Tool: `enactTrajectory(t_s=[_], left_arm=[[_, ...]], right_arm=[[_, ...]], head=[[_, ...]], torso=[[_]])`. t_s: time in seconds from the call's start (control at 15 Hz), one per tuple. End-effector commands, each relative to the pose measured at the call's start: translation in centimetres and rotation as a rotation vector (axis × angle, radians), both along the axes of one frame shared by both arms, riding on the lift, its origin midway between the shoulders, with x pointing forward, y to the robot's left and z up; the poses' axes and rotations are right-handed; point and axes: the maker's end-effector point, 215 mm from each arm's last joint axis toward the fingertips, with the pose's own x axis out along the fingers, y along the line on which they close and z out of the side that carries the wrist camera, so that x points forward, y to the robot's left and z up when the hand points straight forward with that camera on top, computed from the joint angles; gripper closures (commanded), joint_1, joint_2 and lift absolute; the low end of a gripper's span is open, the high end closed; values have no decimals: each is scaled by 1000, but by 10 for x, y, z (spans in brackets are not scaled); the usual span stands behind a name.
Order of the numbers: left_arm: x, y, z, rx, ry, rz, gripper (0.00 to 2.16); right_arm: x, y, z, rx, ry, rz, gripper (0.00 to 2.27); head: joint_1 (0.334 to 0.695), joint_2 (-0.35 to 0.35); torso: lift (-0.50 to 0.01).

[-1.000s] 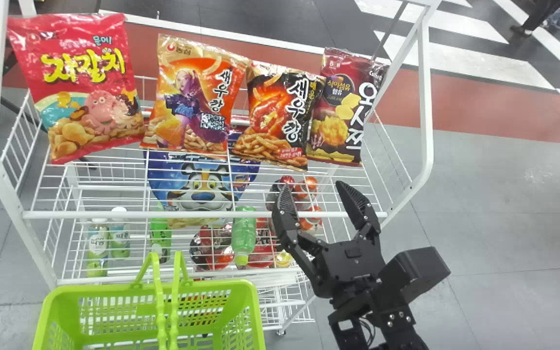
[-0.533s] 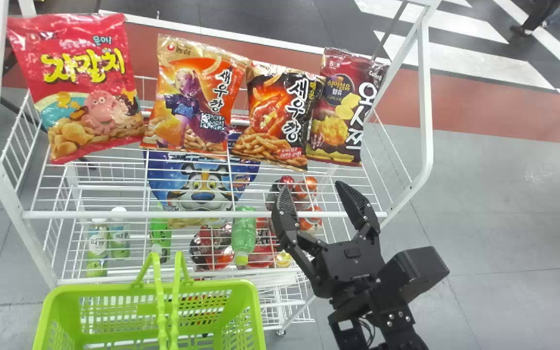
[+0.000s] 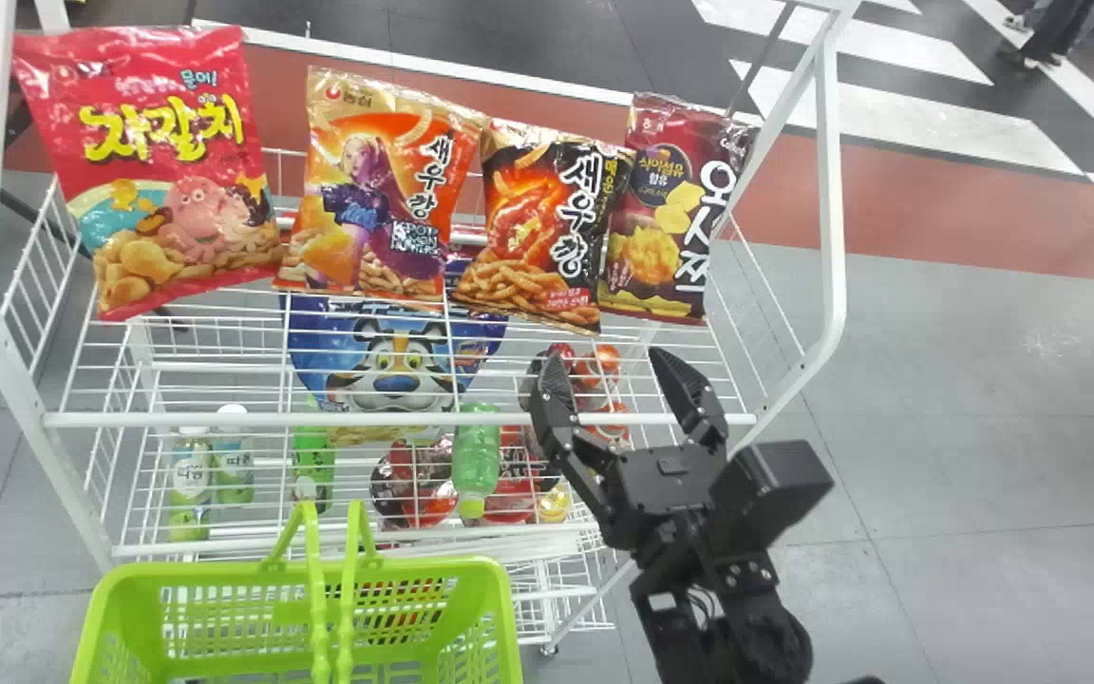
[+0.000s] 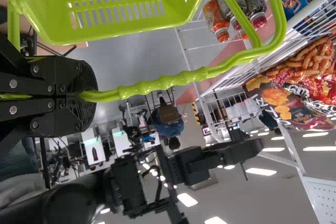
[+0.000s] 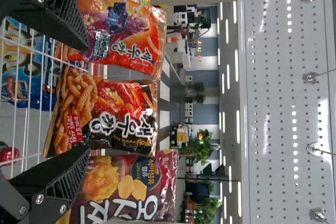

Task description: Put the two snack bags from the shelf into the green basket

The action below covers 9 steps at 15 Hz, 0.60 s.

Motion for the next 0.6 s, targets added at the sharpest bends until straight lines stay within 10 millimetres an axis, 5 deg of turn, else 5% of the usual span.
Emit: enactTrajectory(t_s=[0.0,0.2,0.53], left_arm=[[-4,0,1,-4,4,-3,1990],[-9,2,-4,10,13,-5,1990],[-11,2,-10,39,14,-10,1990]], right_arm=[[26,2,-10,0,6,-3,147],[61,2,-23,-1,10,-13,147],[121,-3,-15,3,-19,-23,147]], head=[[695,-350],[695,-350],[695,-350]], torso=[[-12],[-12],[-12]])
